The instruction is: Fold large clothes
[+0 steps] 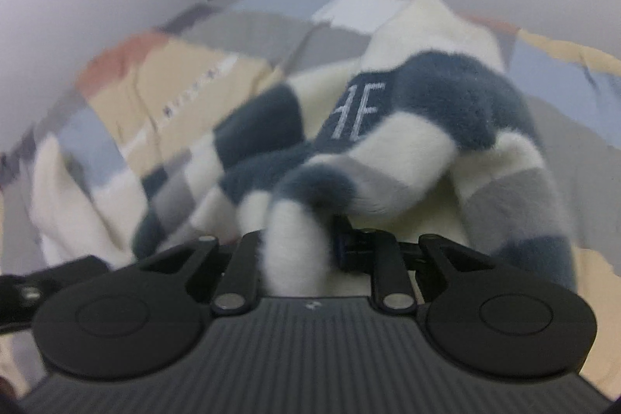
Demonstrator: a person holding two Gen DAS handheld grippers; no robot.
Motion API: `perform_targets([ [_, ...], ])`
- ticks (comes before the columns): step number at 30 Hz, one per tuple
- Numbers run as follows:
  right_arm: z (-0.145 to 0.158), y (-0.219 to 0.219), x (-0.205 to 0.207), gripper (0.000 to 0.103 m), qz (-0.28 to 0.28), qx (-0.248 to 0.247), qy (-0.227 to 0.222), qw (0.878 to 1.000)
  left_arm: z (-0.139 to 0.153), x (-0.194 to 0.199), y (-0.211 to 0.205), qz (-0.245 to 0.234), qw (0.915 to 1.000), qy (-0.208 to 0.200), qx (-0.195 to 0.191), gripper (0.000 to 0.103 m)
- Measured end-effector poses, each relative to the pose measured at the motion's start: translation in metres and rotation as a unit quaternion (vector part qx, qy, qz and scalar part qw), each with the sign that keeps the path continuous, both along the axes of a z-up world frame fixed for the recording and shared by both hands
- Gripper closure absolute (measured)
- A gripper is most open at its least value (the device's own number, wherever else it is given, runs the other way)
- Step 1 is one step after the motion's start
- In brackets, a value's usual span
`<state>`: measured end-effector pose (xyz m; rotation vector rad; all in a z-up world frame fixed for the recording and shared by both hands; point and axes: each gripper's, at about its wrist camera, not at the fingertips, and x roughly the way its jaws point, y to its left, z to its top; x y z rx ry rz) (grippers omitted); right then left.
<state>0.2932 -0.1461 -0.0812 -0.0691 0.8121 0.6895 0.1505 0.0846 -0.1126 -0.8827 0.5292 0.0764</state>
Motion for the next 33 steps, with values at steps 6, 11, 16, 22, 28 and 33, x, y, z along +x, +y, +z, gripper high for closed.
perform_targets([
  [6,-0.010,-0.012,0.013,0.078,0.003,0.030,0.041,0.999,-0.010,0.005,-0.003,-0.009,0.9998,0.011,-0.012,0.044],
  [11,0.002,-0.028,0.026,0.058,0.002,0.075,0.103,0.992,-0.020,0.016,-0.012,-0.035,0.9990,0.015,-0.023,0.044],
  [16,0.033,-0.053,0.007,0.035,0.033,0.110,0.097,0.989,-0.025,0.025,-0.022,-0.062,0.9978,0.015,-0.019,0.044],
  [22,0.054,-0.126,-0.029,0.035,0.016,0.169,0.068,0.983,-0.031,0.033,-0.037,-0.101,0.9946,0.016,0.013,0.043],
  [28,0.036,-0.213,-0.027,0.033,-0.101,0.187,0.047,0.976,-0.035,0.033,-0.049,-0.112,0.9936,0.004,0.015,0.035],
  [33,0.000,-0.240,-0.009,0.033,-0.143,0.198,0.089,0.966,-0.032,0.026,-0.053,-0.100,0.9950,-0.007,0.005,0.032],
])
